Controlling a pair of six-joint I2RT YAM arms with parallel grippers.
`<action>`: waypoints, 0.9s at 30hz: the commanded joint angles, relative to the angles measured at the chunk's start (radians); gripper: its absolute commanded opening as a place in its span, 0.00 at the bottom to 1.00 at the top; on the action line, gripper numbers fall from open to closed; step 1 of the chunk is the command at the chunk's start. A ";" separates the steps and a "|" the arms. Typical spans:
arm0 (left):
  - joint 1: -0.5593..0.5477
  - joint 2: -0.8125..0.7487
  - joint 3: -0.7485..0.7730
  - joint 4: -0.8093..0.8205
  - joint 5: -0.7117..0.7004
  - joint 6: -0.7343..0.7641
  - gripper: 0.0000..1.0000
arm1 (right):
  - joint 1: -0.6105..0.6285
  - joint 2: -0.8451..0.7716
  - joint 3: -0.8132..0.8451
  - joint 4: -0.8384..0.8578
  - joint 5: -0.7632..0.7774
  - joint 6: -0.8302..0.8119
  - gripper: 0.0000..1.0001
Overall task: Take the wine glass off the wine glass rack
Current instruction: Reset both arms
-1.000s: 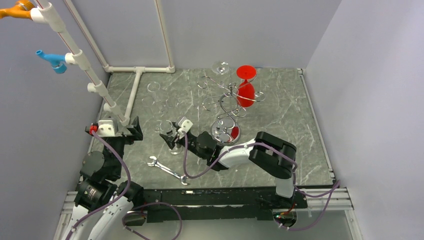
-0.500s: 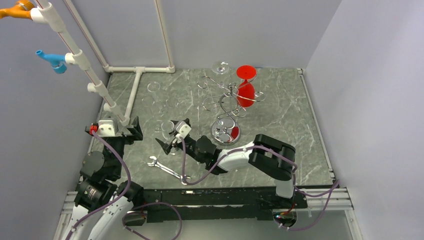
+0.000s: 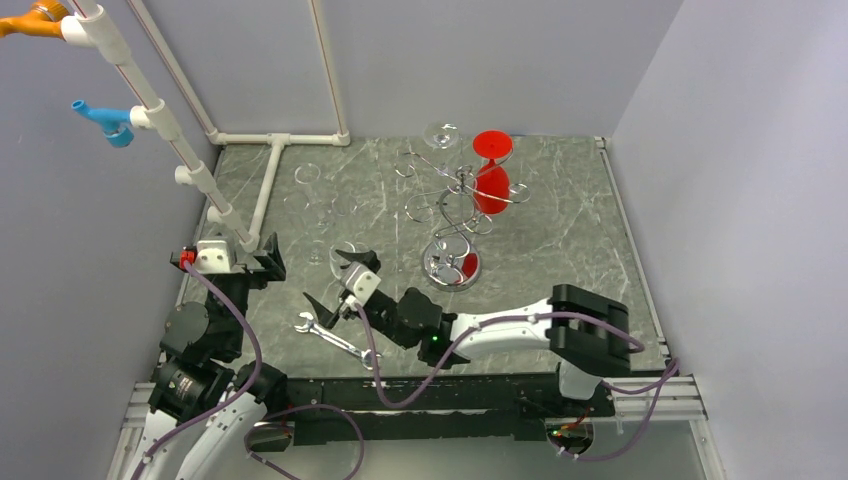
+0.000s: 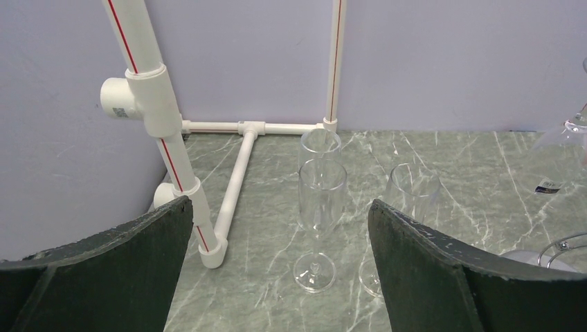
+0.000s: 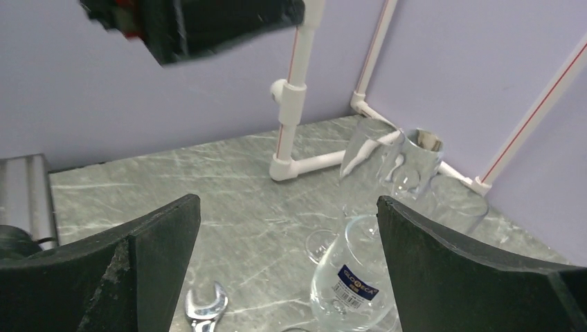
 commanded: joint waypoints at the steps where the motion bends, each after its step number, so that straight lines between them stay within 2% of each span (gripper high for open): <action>1: 0.004 0.008 -0.002 0.035 -0.024 0.011 0.99 | 0.034 -0.112 0.062 -0.133 0.053 -0.055 1.00; 6: 0.004 0.010 -0.001 0.033 -0.030 0.008 0.99 | 0.097 -0.200 0.137 -0.253 0.168 -0.146 1.00; 12: 0.004 0.015 0.000 0.029 -0.032 0.006 0.99 | 0.116 -0.292 0.243 -0.492 0.313 -0.092 1.00; 16: 0.004 0.018 0.001 0.028 -0.031 0.006 0.99 | 0.114 -0.365 0.276 -0.567 0.469 -0.054 1.00; 19: 0.004 0.023 0.003 0.024 -0.031 0.004 1.00 | 0.113 -0.414 0.307 -0.599 0.594 -0.090 1.00; 24: 0.004 0.032 0.003 0.025 -0.025 0.000 0.99 | 0.108 -0.575 0.254 -0.588 0.704 -0.085 1.00; 27: 0.004 0.041 0.004 0.021 -0.024 -0.002 0.99 | 0.079 -0.664 0.235 -0.669 0.740 -0.033 1.00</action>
